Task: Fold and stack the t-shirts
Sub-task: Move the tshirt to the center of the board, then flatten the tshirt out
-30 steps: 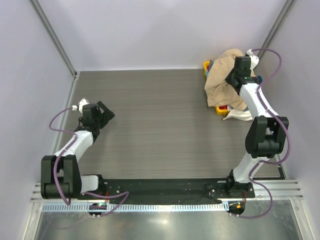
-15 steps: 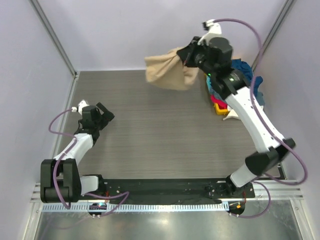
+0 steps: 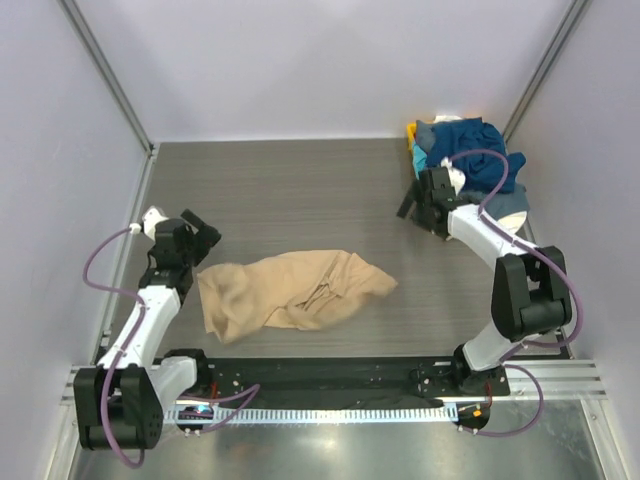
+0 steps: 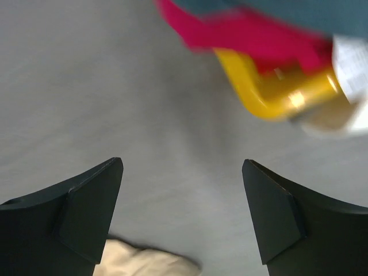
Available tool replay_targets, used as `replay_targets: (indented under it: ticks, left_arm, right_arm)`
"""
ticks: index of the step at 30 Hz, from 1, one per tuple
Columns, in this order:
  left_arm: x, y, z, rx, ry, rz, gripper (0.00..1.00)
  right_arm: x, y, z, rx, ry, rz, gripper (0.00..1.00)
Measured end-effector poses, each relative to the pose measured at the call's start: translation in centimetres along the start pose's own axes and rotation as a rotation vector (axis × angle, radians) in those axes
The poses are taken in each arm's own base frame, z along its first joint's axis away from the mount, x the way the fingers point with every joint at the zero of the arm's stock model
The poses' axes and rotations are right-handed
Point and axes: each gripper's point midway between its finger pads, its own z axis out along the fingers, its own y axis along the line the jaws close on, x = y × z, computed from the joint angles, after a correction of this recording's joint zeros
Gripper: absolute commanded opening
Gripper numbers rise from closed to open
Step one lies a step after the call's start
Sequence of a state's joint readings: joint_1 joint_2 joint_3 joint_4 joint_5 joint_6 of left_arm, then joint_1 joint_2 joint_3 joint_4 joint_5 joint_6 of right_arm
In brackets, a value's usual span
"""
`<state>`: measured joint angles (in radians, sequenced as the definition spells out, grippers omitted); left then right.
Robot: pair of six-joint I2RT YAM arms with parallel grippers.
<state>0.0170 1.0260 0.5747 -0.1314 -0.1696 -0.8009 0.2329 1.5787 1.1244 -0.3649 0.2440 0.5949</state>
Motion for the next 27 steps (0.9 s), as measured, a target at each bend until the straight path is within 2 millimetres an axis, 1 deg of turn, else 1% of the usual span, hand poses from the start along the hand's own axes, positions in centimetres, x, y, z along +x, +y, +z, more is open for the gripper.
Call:
replay_targets:
  ticks: [1,2,3,4,6,8,9,11,12,13,14,15,16,18,19,21,24,25,27]
  left_arm:
    - [0.0,0.2,-0.2,-0.002,-0.006,-0.002,0.93]
    - [0.1,0.4,-0.3,-0.007,-0.007,-0.002,0.93]
    - [0.3,0.7,-0.3,-0.016,-0.005,-0.001,0.92]
    - [0.6,1.1,-0.3,-0.029,0.002,0.002,0.91]
    - [1.0,1.7,-0.2,-0.053,0.017,0.007,0.89]
    - [1.4,2.1,-0.2,-0.071,0.028,0.010,0.86]
    - [1.5,2.3,-0.2,-0.077,0.034,0.011,0.84]
    - [1.8,2.3,-0.4,-0.079,0.044,0.018,0.83]
    - [2.0,2.3,-0.6,-0.082,0.049,0.025,0.83]
    - [2.3,2.1,-0.8,-0.076,0.056,0.032,0.83]
    - [2.6,1.9,-1.2,-0.071,0.060,0.044,0.83]
    - [2.9,1.5,-1.9,-0.056,0.063,0.057,0.83]
    - [3.1,1.1,-2.4,-0.043,0.064,0.067,0.83]
    - [3.5,0.4,-3.7,-0.013,0.060,0.087,0.85]
    - [3.7,0.0,-4.3,0.002,0.059,0.096,0.85]
    - [4.5,-0.3,-5.3,0.018,0.069,0.113,0.85]
    - [6.2,0.3,-5.8,-0.003,0.115,0.138,0.85]
    - [6.8,0.7,-5.8,-0.016,0.133,0.145,0.83]
    - [8.1,1.5,-5.7,-0.043,0.169,0.156,0.74]
  right_arm:
    - [2.0,-1.9,0.5,0.053,0.060,-0.002,0.89]
    - [3.2,-3.0,0.4,0.080,0.094,0.000,0.89]
    - [3.6,-3.2,0.0,0.083,0.107,0.003,0.88]
    - [3.5,-2.8,-0.5,0.066,0.102,0.008,0.88]
    - [2.7,-0.7,-2.2,-0.008,0.058,0.009,0.87]
    - [2.4,1.9,-4.2,-0.096,0.022,-0.005,0.86]
    - [2.7,3.3,-5.2,-0.144,0.010,-0.015,0.86]
    - [4.3,5.5,-6.8,-0.222,0.008,-0.044,0.86]
    - [5.7,6.2,-7.3,-0.247,0.022,-0.062,0.86]
    - [7.7,6.4,-7.5,-0.258,0.054,-0.082,0.86]
    - [9.5,6.5,-7.5,-0.266,0.080,-0.104,0.85]
    - [11.7,6.2,-7.5,-0.263,0.120,-0.127,0.86]
    - [14.3,5.4,-7.3,-0.249,0.167,-0.153,0.85]
    - [17.9,3.6,-6.9,-0.209,0.239,-0.187,0.83]
    - [19.3,2.6,-6.7,-0.186,0.270,-0.197,0.81]
    - [21.4,1.2,-6.5,-0.153,0.310,-0.215,0.78]
    - [21.8,2.0,-6.6,-0.176,0.299,-0.197,0.64]
    - [21.9,1.9,-6.6,-0.171,0.296,-0.198,0.49]
    - [22.1,1.7,-6.4,-0.167,0.296,-0.192,0.31]
